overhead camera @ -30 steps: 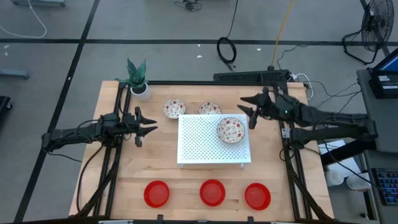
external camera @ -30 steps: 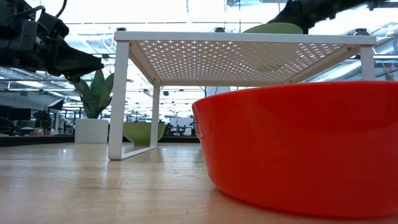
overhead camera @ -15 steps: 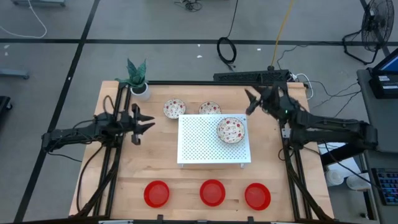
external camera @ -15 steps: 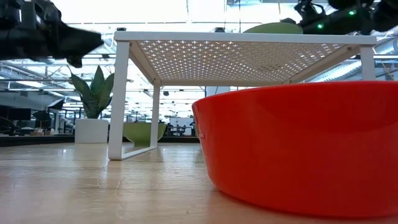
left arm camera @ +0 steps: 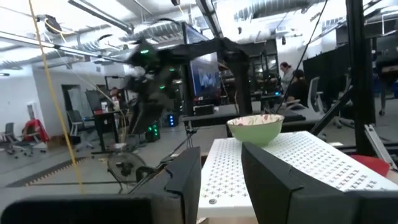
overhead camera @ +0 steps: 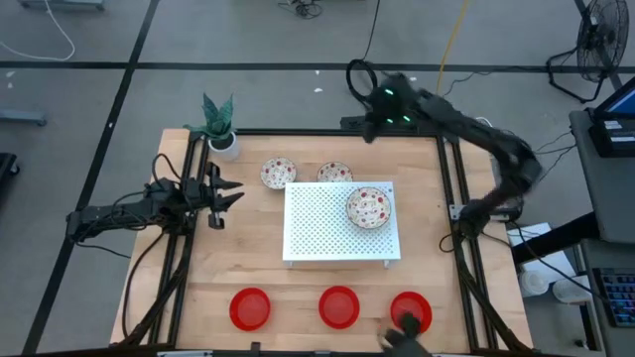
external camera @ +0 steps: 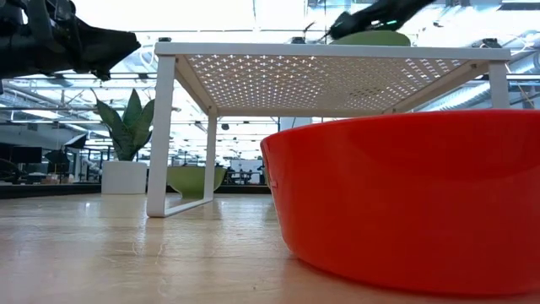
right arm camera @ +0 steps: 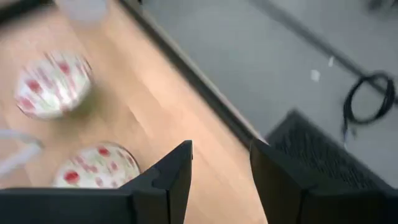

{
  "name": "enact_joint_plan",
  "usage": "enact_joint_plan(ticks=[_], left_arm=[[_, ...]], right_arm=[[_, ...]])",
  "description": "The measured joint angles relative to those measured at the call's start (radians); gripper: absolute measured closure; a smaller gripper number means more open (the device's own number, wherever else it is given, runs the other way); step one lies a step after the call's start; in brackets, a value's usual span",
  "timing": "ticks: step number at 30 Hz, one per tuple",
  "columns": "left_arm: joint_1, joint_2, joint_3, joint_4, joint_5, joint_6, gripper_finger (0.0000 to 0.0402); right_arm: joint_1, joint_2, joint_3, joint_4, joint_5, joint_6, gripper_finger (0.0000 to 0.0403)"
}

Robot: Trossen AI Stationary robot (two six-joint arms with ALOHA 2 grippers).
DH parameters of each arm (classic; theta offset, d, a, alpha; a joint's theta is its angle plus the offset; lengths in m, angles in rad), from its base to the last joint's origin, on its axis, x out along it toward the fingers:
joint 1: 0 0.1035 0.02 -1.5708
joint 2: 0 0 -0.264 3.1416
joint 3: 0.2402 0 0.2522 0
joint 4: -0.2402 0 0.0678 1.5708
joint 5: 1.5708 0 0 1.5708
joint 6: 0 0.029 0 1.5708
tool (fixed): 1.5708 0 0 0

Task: Pick & Place Mini bowls
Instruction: Stack the right white patterned bowl on top of the white patterned bowl on the shelf

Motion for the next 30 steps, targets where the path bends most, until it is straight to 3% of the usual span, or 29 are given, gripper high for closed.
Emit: enact_joint_plan(ticks=[5, 9, 22, 30], left_arm=[[0.000, 0.000, 0.000, -0.005, 0.000, -0.016, 0.0282], [0.000, 0.000, 0.000, -0.005, 0.000, -0.036, 0.0282], [0.000, 0.000, 0.000, -0.010, 0.006, -0.063, 0.0282], [0.000, 0.000, 0.000, -0.009, 0.008, -0.074, 0.0282]], right_arm=[[0.000, 0.275, 0.335, -0.266, -0.052, -0.048, 0.0252], [0.007, 0.400, 0.463, -0.367, -0.143, -0.053, 0.0252], [0.104, 0.466, 0.420, -0.357, -0.146, -0.127, 0.0254], [0.161, 0.466, 0.371, -0.355, -0.068, -0.167, 0.0257]])
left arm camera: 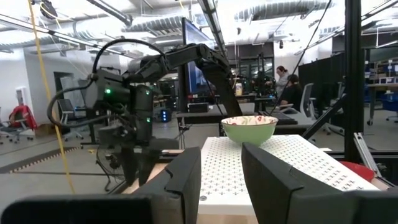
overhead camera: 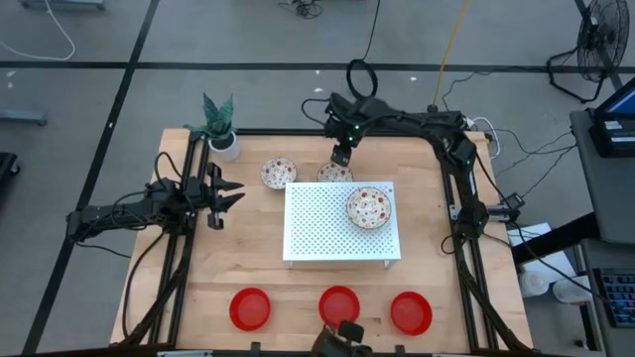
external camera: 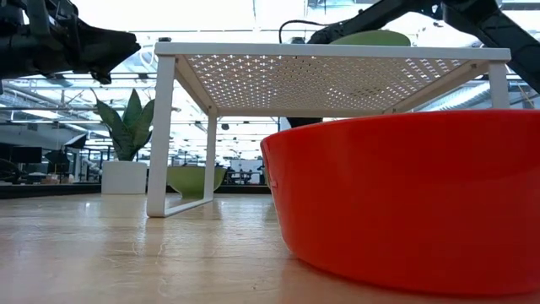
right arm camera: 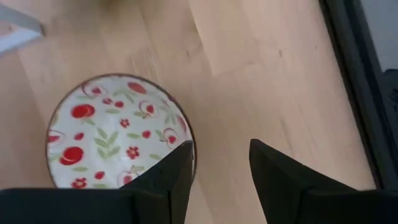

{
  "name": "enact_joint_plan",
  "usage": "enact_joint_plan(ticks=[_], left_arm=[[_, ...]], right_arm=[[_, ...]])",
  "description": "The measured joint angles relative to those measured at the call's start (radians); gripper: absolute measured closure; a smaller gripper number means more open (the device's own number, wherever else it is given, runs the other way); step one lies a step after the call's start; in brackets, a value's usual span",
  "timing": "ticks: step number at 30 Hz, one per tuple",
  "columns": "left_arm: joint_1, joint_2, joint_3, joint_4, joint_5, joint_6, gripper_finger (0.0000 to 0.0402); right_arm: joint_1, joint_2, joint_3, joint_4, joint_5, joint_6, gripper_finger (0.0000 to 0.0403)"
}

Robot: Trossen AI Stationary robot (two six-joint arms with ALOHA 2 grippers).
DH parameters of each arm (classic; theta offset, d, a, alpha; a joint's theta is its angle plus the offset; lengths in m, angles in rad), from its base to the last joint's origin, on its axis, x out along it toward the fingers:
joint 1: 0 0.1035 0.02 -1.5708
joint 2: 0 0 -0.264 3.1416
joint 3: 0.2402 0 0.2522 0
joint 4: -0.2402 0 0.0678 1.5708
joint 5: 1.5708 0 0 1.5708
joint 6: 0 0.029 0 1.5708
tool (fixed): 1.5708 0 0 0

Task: Pick & Place Mini bowls
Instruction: Stack the right white patterned bowl on top of the white patterned bowl on the shelf

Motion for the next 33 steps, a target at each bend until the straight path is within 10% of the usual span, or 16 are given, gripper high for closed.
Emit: enact_joint_plan(ticks=[33], left_arm=[[0.000, 0.000, 0.000, 0.001, 0.000, -0.035, 0.0282]], right_arm=[[0.032, 0.000, -0.121, 0.019, -0.005, 0.015, 0.0259]])
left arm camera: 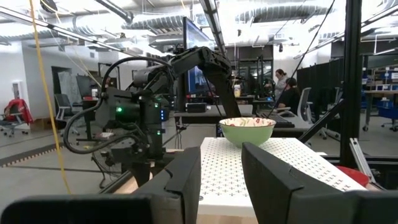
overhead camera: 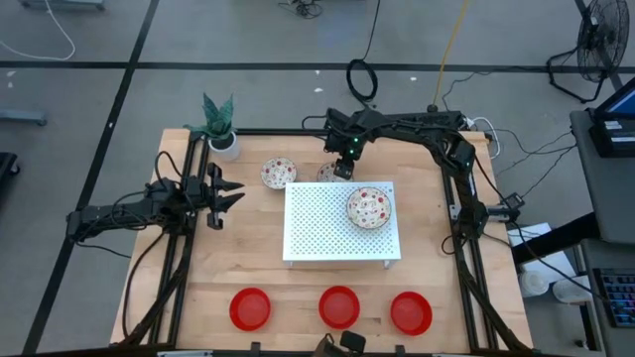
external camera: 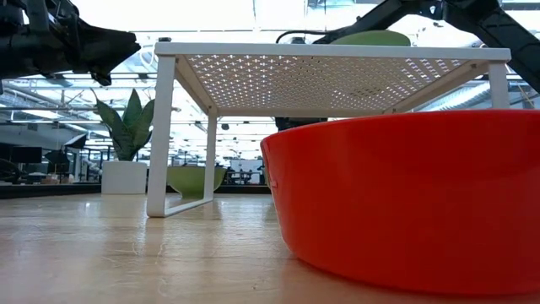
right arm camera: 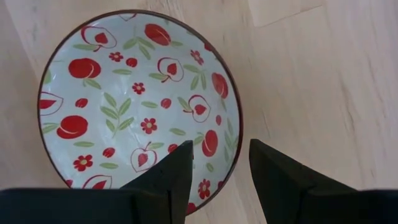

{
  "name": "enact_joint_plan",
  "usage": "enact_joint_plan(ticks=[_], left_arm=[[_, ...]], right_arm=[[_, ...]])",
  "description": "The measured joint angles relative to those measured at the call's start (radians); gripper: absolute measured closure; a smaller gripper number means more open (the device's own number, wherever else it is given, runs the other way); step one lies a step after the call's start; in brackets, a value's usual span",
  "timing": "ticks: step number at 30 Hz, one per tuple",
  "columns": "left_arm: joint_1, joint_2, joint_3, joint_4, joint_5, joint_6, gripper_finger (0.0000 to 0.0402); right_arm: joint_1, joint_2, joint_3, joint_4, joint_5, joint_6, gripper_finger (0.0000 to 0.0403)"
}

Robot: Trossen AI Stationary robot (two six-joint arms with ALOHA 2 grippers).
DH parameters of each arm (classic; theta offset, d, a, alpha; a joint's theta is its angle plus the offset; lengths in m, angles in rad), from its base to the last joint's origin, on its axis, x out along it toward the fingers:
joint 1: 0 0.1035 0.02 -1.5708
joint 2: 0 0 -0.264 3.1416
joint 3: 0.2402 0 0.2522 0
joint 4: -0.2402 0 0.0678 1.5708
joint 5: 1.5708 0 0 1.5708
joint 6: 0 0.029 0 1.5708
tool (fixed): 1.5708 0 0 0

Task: Pick & Place Mini bowls
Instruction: Stack the right white patterned bowl on top of the white patterned bowl on the shelf

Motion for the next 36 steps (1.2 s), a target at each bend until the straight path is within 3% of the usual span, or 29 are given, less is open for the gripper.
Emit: enact_joint_plan(ticks=[36], left_arm=[[0.000, 0.000, 0.000, 0.000, 0.000, 0.000, 0.0282]], right_arm=[[0.005, 0.000, -0.138, 0.195, -0.003, 0.023, 0.0261]])
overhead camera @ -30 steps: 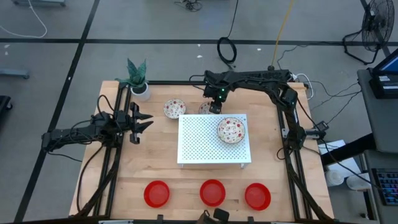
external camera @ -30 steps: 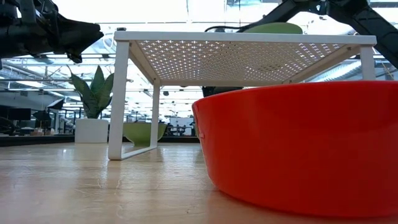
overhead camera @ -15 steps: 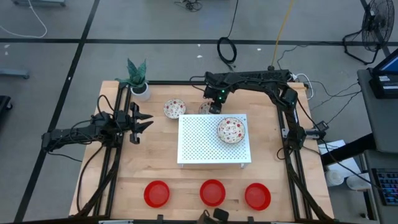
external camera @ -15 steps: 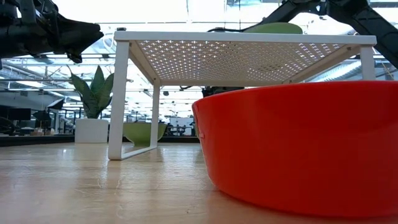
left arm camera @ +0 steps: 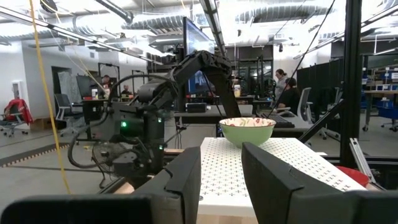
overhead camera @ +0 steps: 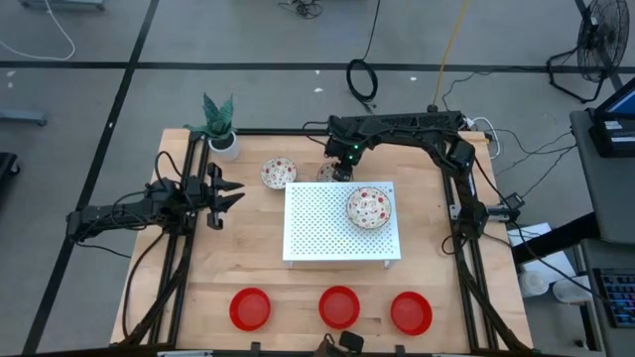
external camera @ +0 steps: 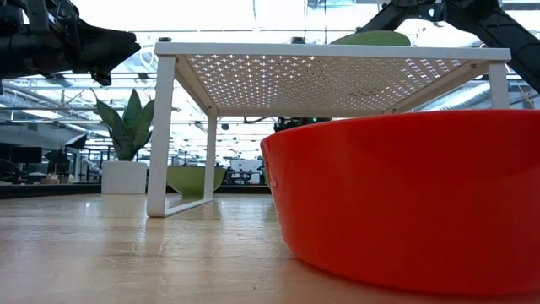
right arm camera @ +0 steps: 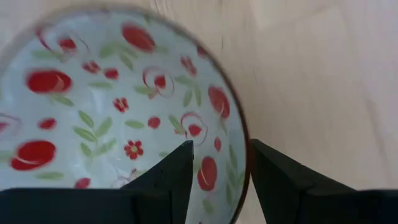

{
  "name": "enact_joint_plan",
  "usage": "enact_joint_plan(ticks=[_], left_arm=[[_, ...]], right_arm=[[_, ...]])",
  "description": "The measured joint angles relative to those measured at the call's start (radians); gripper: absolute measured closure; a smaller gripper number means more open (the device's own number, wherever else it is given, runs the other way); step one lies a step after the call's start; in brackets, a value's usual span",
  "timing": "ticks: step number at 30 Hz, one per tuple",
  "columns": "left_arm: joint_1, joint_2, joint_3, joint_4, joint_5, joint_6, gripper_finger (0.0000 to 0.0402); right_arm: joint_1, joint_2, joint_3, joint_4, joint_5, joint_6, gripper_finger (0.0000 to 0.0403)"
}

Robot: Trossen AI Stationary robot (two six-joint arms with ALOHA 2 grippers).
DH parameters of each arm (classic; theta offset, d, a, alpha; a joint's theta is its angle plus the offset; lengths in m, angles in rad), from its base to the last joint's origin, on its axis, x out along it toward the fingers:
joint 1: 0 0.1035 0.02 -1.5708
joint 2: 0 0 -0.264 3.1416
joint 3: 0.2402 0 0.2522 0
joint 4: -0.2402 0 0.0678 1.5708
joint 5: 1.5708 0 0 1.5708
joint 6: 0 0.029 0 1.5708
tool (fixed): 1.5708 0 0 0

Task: Pick & Place Mini bowls
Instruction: Stack the right white patterned bowl on top of the white patterned bowl on the shelf

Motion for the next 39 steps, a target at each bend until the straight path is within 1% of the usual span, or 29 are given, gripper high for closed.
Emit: enact_joint_plan(ticks=[9, 29, 39], left_arm=[[0.000, 0.000, 0.000, 0.000, 0.000, 0.000, 0.0282], [0.000, 0.000, 0.000, -0.001, 0.000, 0.000, 0.0282], [0.000, 0.000, 0.000, -0.002, 0.000, 0.000, 0.0282]], right_arm=[[0.000, 0.000, -0.023, 0.041, 0.001, 0.016, 0.0261], [-0.001, 0.000, -0.023, 0.042, 0.002, 0.022, 0.0261], [-0.001, -0.013, -0.024, 0.050, 0.003, 0.053, 0.0261]])
